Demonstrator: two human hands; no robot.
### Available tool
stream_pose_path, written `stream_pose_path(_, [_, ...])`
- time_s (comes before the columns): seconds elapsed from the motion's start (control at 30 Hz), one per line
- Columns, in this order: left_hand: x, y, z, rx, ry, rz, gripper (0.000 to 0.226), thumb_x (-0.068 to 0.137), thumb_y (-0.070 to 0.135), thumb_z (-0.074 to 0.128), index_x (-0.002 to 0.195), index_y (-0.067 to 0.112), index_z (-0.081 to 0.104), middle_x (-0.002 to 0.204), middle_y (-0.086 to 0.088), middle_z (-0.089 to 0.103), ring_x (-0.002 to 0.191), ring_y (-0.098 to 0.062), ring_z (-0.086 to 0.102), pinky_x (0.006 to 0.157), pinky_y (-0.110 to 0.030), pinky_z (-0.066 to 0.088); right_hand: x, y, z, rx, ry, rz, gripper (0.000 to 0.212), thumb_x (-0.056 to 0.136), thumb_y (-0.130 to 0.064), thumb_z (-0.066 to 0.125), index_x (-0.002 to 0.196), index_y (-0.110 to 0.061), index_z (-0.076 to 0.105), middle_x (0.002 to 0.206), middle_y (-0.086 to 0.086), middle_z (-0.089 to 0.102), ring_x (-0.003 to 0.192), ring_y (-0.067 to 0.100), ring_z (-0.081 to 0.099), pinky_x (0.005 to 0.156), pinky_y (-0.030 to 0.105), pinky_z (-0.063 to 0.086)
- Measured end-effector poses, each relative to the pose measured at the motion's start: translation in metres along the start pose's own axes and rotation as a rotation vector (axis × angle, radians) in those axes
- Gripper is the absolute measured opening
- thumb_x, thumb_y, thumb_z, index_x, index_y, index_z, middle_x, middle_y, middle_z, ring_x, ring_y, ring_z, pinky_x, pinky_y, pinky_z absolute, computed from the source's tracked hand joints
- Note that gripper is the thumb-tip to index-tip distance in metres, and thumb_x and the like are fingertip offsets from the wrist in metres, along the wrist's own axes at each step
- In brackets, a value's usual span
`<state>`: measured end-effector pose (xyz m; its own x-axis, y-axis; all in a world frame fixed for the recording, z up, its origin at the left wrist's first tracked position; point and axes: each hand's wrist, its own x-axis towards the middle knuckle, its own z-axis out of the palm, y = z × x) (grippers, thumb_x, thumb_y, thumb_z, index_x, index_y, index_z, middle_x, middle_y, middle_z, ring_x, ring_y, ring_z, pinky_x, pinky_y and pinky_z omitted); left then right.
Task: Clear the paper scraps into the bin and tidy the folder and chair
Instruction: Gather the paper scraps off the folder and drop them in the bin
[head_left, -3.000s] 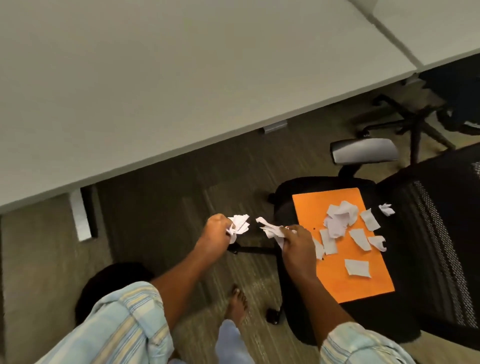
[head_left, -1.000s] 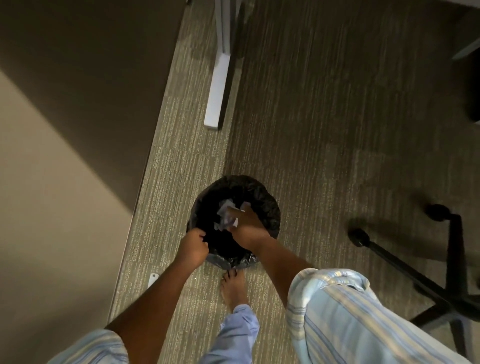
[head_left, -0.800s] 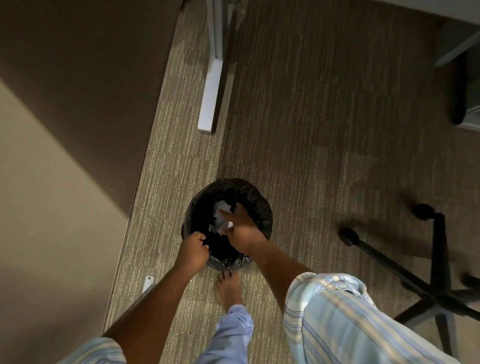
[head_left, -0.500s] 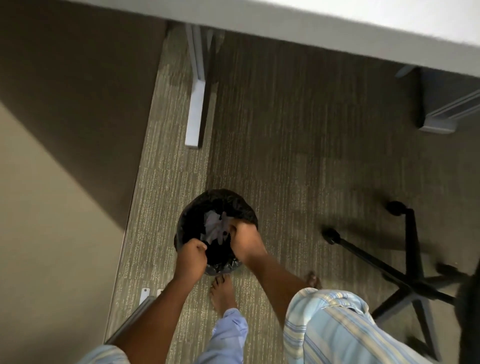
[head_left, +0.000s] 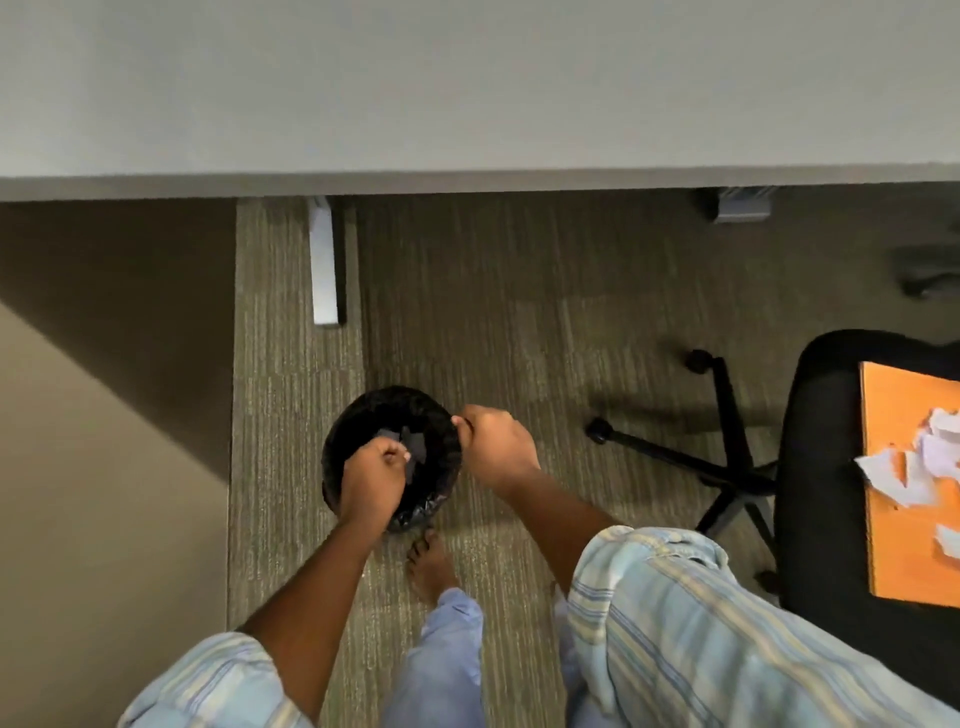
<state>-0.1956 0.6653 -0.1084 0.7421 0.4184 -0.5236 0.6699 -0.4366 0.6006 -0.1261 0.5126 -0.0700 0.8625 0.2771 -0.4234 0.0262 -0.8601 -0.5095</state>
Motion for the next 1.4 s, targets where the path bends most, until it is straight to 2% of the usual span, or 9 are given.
stream_pose_path(0.13, [-0.024,0.033,0.009,0.02,-0.063,0.07,0.01,0.084,0.002,0.061,0.081,0.01,0.066,0.079,-0.006,0.066,0.073,-0.016,0.059,0.068,-0.023,0.04,-0.024,0.03,-0.047,0.017,0.078,0.04,0.027,0.097,-0.03,0.046,0.094,-0.009,0.062,0.096,0.015,0.066,0.089,0.036,0.062,0.07,0.039,0.047])
stream_pose_path(0.37, [-0.064,0.091,0.048,0.102,-0.206,0.1,0.017,0.091,0.012,0.056,0.097,0.001,0.068,0.095,-0.017,0.071,0.089,-0.03,0.063,0.075,-0.03,0.044,-0.068,0.109,-0.113,0.025,0.182,0.182,0.027,0.097,-0.029,0.047,0.097,-0.009,0.064,0.101,0.013,0.067,0.093,0.032,0.062,0.074,0.038,0.047])
stream_pose_path(0.57, [-0.093,0.151,0.094,0.202,-0.284,0.192,0.035,0.093,0.024,0.053,0.071,-0.001,0.061,0.059,-0.016,0.059,0.063,-0.033,0.058,0.056,-0.037,0.039,-0.104,0.178,-0.149,0.09,0.264,0.273,0.025,0.097,-0.029,0.048,0.096,-0.01,0.065,0.098,0.011,0.067,0.091,0.03,0.063,0.074,0.04,0.051])
stream_pose_path(0.77, [-0.112,0.203,0.145,0.291,-0.403,0.196,0.035,0.094,0.029,0.051,0.07,0.005,0.061,0.061,-0.009,0.058,0.062,-0.026,0.055,0.06,-0.033,0.036,-0.13,0.254,-0.172,0.13,0.397,0.397,0.022,0.095,-0.027,0.051,0.086,-0.012,0.064,0.088,0.009,0.066,0.078,0.029,0.062,0.057,0.031,0.039])
stream_pose_path(0.93, [-0.117,0.231,0.179,0.359,-0.448,0.214,0.029,0.091,0.028,0.055,0.077,0.005,0.065,0.078,-0.015,0.07,0.073,-0.026,0.061,0.067,-0.032,0.041,-0.146,0.301,-0.197,0.195,0.455,0.49,0.022,0.094,-0.028,0.05,0.076,-0.019,0.058,0.078,0.0,0.059,0.072,0.024,0.058,0.054,0.032,0.037])
stream_pose_path(1.07, [-0.125,0.273,0.216,0.442,-0.507,0.272,0.023,0.088,0.025,0.061,0.103,0.008,0.066,0.098,-0.009,0.07,0.086,-0.016,0.059,0.078,-0.027,0.042,-0.162,0.352,-0.221,0.22,0.541,0.579,0.021,0.093,-0.025,0.052,0.073,-0.019,0.052,0.075,0.001,0.055,0.072,0.026,0.057,0.053,0.032,0.036])
stream_pose_path(1.17, [-0.132,0.306,0.248,0.532,-0.568,0.347,0.034,0.086,0.021,0.064,0.117,0.01,0.06,0.108,-0.008,0.068,0.087,-0.012,0.057,0.078,-0.025,0.041,-0.177,0.391,-0.238,0.241,0.612,0.656,0.011,0.093,-0.023,0.054,0.09,-0.014,0.061,0.092,0.009,0.064,0.088,0.031,0.06,0.065,0.036,0.045])
stream_pose_path(1.27, [-0.141,0.341,0.286,0.672,-0.624,0.502,0.051,0.082,0.016,0.069,0.129,0.011,0.051,0.121,-0.011,0.06,0.106,-0.021,0.058,0.091,-0.031,0.046,-0.196,0.428,-0.255,0.248,0.656,0.728,0.027,0.094,-0.022,0.056,0.117,-0.009,0.058,0.117,0.014,0.061,0.11,0.032,0.054,0.088,0.043,0.046])
stream_pose_path(1.4, [-0.16,0.382,0.337,0.831,-0.67,0.74,0.067,0.08,0.01,0.069,0.139,0.011,0.038,0.138,-0.011,0.046,0.129,-0.027,0.043,0.107,-0.038,0.037,-0.215,0.473,-0.276,0.201,0.631,0.818,0.032,0.094,-0.024,0.056,0.121,-0.009,0.053,0.123,0.016,0.053,0.116,0.033,0.049,0.093,0.048,0.045])
